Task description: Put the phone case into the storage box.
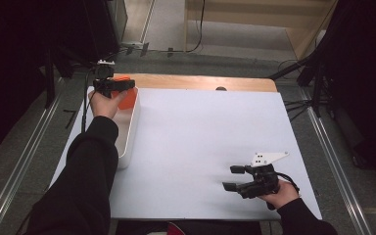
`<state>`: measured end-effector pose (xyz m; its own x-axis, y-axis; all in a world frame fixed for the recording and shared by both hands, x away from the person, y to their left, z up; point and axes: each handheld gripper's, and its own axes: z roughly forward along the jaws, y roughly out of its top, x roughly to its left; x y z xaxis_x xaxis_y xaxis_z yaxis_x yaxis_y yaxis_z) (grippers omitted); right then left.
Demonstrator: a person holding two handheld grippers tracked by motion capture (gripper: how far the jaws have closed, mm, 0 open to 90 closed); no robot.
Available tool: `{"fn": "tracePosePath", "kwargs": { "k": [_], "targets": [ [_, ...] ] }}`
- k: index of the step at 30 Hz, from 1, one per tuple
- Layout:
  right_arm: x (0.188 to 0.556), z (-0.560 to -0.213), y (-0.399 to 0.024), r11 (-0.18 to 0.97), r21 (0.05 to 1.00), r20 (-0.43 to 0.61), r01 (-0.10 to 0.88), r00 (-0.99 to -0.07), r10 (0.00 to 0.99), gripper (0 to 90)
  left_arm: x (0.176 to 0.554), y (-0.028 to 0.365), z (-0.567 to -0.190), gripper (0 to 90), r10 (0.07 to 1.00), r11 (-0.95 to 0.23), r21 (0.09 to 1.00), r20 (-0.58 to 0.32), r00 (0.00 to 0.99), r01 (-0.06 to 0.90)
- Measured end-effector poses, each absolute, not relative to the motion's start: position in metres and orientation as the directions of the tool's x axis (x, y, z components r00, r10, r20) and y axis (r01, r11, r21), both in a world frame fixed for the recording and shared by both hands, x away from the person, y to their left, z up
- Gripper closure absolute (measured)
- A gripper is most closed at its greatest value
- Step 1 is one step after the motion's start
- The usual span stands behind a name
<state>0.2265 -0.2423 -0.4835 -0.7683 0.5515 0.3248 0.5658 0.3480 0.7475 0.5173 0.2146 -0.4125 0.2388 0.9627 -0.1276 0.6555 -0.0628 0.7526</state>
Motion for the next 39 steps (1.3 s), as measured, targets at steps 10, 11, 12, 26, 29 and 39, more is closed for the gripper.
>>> {"fn": "tracePosePath", "kwargs": {
  "k": [10,11,12,26,29,39],
  "targets": [
    [0.222,-0.484,-0.246,0.334,0.745,0.331,0.578,-0.754,0.567,25.9,0.529,0.211,-0.41,7.5,0.955,-0.1,0.74,-0.117,0.274,0.665],
    [0.222,-0.484,-0.247,0.331,0.745,0.333,0.58,-0.752,0.569,25.9,0.53,0.212,-0.411,7.5,0.953,-0.105,0.736,-0.118,0.278,0.669],
    [0.222,-0.484,-0.247,0.33,0.745,0.333,0.58,-0.752,0.569,25.9,0.531,0.212,-0.411,7.5,0.954,-0.103,0.737,-0.117,0.276,0.668],
    [0.224,-0.486,-0.248,0.326,0.736,0.342,0.593,-0.742,0.577,25.9,0.537,0.213,-0.41,7.6,0.95,-0.114,0.736,-0.116,0.29,0.668],
    [0.224,-0.487,-0.247,0.329,0.739,0.34,0.588,-0.746,0.572,25.9,0.537,0.214,-0.409,7.6,0.95,-0.111,0.732,-0.121,0.289,0.672],
    [0.225,-0.486,-0.246,0.335,0.738,0.339,0.586,-0.75,0.568,25.9,0.535,0.212,-0.403,7.6,0.939,-0.12,0.736,-0.134,0.317,0.666]
  ]
}}
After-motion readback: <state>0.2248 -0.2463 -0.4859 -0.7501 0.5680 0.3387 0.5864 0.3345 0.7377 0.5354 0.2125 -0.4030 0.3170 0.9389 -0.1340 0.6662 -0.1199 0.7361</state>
